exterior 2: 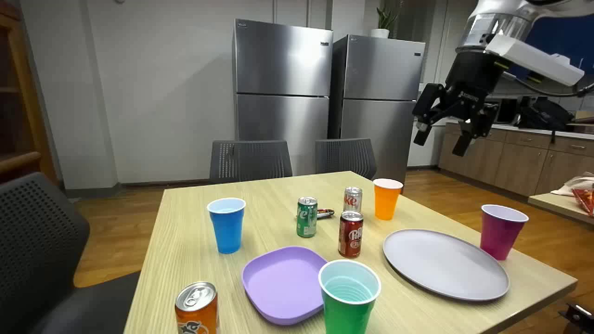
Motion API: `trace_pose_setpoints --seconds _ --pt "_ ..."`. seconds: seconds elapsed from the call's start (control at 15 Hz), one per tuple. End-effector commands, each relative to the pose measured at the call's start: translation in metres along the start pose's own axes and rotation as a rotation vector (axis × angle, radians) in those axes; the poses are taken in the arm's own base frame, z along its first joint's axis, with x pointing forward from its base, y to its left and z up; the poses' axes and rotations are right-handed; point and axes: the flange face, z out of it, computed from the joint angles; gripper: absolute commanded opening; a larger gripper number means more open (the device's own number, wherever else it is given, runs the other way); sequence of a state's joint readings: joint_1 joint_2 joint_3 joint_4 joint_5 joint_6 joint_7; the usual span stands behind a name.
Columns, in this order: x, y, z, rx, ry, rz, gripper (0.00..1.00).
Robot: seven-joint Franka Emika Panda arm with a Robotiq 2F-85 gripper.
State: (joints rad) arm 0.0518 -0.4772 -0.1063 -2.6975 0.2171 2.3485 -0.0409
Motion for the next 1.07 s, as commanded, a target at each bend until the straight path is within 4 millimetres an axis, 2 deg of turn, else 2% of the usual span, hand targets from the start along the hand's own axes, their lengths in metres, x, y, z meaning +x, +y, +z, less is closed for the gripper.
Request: trace_pose_setpoints --seconds 0.0,0.67,1.0 --pt "0.0 0.0 0.0 0.0 -0.001 0.0 1.0" --pt "0.0 0.0 0.0 -0.001 -0.002 0.0 1.0" --pt "0.017 -0.019 0.034 -0.019 0.033 -0.041 1.0"
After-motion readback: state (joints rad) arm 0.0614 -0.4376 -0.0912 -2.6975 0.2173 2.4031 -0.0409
